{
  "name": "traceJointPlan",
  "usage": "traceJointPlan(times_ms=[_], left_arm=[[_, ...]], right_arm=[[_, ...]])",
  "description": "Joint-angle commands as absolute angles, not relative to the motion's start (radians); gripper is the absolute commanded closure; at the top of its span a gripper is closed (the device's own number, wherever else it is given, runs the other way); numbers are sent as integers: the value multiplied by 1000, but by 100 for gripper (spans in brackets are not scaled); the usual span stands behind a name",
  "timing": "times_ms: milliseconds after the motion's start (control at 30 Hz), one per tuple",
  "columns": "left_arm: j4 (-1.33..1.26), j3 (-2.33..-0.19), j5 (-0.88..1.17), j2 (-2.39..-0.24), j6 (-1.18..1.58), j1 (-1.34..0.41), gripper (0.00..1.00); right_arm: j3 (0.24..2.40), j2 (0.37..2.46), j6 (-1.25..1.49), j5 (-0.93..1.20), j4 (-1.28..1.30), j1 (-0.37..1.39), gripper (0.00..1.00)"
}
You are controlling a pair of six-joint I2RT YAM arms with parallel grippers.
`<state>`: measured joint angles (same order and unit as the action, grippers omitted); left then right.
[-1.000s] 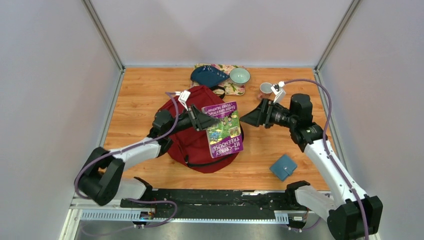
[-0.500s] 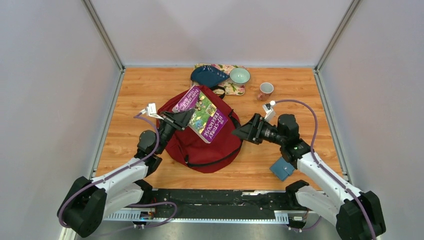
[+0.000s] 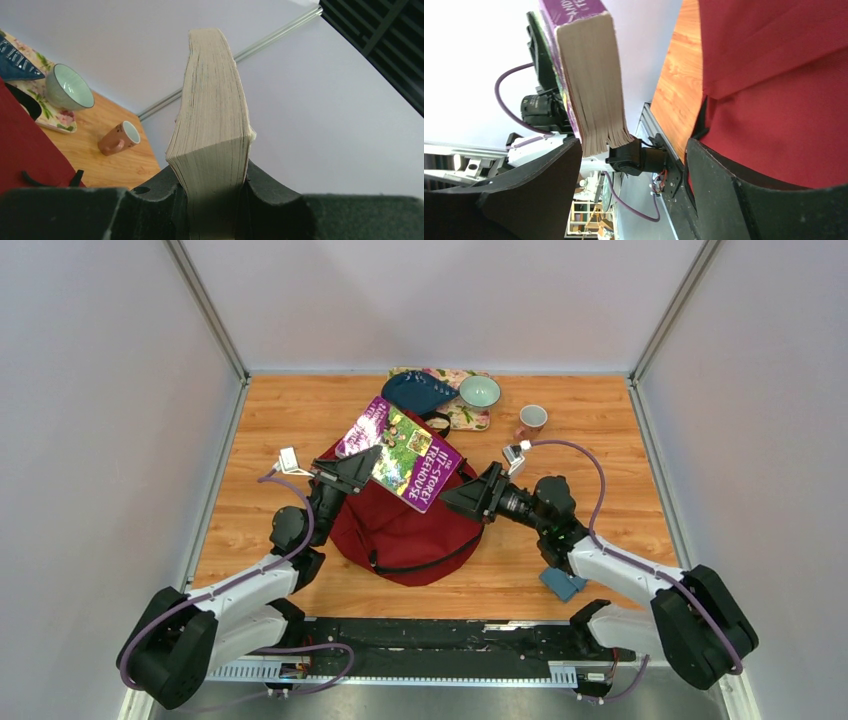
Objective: Pack the student bag
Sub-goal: Pick up the book from the center of the board.
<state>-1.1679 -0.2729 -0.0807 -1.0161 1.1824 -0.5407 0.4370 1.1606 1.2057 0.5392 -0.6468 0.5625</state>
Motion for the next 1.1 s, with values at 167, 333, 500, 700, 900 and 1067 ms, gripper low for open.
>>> traceJointPlan(times_ms=[167, 333, 500, 700, 900, 1067], left_arm=[[-1348, -255, -115, -1000, 1253, -540, 100], [-1361, -253, -120, -1009, 1269, -538, 100], [-1417, -264, -97, -1057, 1321, -538, 100], [-1502, -262, -78, -1111, 1388, -538, 100], [-1525, -265, -75, -1124, 1381, -538, 100], [-1526, -259, -74, -1132, 1374, -540, 100]], right_arm=[[474, 1215, 1252, 517, -929, 592, 20], [485, 1226, 1250, 512, -928, 600, 20], [500, 1261, 1256, 508, -939, 604, 20], [529, 1311, 1278, 503, -1008, 610, 20], [551, 1391, 1321, 509, -1109, 644, 23], [546, 1430, 1348, 511, -1187, 661, 59]])
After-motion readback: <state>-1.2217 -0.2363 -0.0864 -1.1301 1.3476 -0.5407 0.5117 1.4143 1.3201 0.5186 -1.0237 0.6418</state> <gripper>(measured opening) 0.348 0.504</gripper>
